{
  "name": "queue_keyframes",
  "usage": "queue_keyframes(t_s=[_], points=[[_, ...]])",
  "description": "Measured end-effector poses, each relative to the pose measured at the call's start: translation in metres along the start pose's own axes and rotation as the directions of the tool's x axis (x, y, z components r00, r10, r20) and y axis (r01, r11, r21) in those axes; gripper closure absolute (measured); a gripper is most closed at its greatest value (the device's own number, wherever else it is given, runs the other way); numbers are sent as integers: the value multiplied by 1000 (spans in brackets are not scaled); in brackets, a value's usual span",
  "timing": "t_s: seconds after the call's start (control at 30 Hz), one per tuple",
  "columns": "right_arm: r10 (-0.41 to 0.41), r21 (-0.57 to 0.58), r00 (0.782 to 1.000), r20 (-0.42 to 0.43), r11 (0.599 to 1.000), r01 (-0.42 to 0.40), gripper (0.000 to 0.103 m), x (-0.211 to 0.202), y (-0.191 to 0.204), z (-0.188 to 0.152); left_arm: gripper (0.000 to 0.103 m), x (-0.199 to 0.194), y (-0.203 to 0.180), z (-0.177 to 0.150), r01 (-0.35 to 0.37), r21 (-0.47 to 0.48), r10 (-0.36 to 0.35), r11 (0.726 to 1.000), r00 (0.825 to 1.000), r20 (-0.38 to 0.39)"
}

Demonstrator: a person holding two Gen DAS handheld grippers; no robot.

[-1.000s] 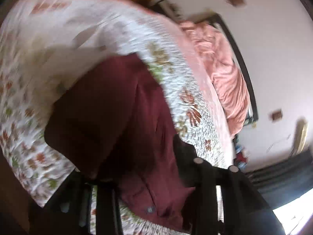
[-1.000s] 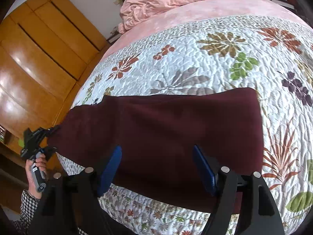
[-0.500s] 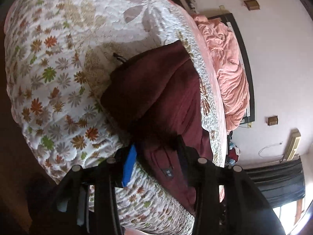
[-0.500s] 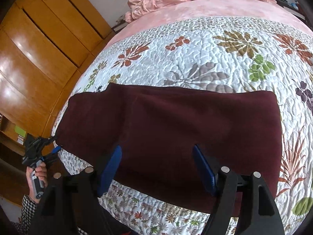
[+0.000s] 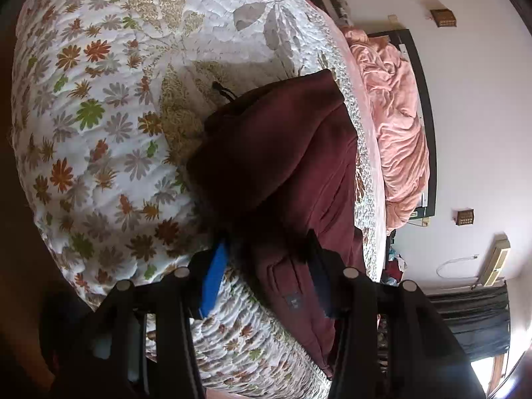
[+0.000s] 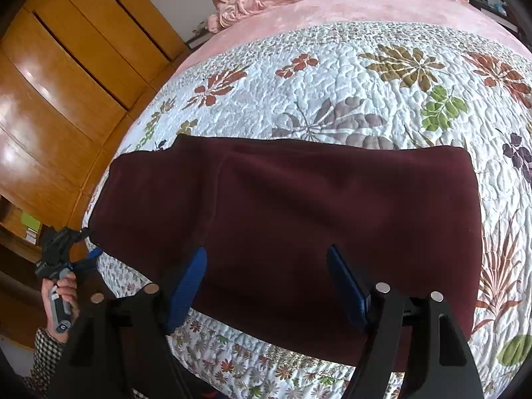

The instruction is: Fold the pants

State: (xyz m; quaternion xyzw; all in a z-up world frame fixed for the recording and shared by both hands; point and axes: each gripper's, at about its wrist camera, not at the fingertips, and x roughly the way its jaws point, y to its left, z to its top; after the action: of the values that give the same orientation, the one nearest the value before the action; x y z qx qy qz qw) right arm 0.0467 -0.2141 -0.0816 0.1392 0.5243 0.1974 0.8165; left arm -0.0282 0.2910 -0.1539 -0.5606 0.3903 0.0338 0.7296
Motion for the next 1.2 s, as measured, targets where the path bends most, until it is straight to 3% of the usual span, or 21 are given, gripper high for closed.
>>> queue_keyframes(t_s=[0.3, 0.5, 0.6, 0.83, 0.9, 0.93, 0.97, 1.07, 1.2], points=[[3, 15, 1000, -15, 1000, -3, 27, 7, -5, -2, 53, -7, 10, 0, 20, -35, -18, 999, 999, 42], [-7, 19, 1000, -27, 1000, 7, 27, 10, -7, -4, 51, 2, -2, 21, 94, -23, -93, 995, 995, 44], [-4, 22, 1000, -24, 1000, 4, 27, 10, -7, -2, 51, 8, -3, 31, 164, -50, -163, 985, 986, 32], [-7, 10, 999, -37, 1000, 7, 27, 16, -3, -1, 40, 21, -16, 35, 66, -9, -66, 998, 997, 44], [-6, 2, 999, -39, 1000, 6, 27, 17, 0, -1, 49, 19, -24, 30, 44, 37, -47, 998, 997, 69], [-3, -1, 999, -41, 1000, 3, 27, 18, 2, -1, 67, 19, -29, 28, 24, 80, -30, 997, 997, 77], [1, -3, 999, -43, 1000, -1, 27, 19, 4, 0, 71, 19, -31, 27, 15, 100, -23, 995, 997, 80], [5, -21, 999, -45, 1000, -6, 27, 22, 12, 3, 77, 16, -29, 25, 29, 80, -37, 996, 995, 93], [4, -46, 999, -52, 999, -7, 27, 26, 21, 5, 80, 6, -45, 17, 75, 159, -98, 984, 985, 139]])
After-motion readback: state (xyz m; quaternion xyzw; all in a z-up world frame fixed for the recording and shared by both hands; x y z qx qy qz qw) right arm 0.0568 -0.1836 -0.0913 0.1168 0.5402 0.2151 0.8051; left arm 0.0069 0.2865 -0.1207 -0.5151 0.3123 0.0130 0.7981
